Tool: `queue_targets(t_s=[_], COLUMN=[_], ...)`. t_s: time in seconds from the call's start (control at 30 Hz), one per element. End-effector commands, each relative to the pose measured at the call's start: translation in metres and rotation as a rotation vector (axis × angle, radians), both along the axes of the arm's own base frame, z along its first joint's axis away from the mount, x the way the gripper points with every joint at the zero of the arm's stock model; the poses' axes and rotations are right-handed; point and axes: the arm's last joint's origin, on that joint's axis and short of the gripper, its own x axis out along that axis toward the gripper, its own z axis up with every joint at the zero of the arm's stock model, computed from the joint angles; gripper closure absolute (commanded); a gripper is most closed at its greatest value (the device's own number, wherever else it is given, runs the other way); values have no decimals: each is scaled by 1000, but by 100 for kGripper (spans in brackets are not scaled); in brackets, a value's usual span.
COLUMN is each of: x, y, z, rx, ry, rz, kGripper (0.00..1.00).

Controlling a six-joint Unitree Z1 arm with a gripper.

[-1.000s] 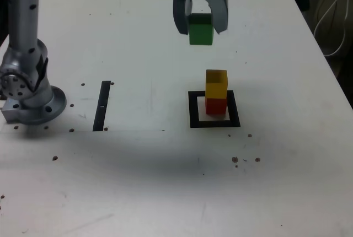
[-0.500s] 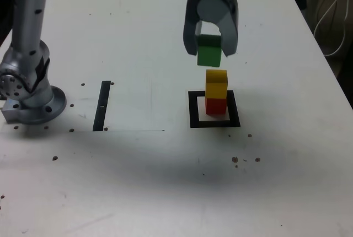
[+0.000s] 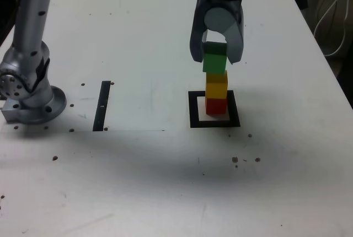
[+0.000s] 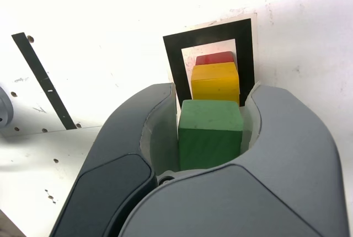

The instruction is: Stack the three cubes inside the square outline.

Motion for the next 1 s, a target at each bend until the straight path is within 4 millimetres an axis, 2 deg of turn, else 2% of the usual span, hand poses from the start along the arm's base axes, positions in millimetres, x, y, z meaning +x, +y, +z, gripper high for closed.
queue_targets(t_s=[0.0,0.97], x=[0,1], y=[-1,-1], z=[-2,-18], rx=[2,-1], ry=[-1,9], rz=[0,-10], kGripper=[83,64])
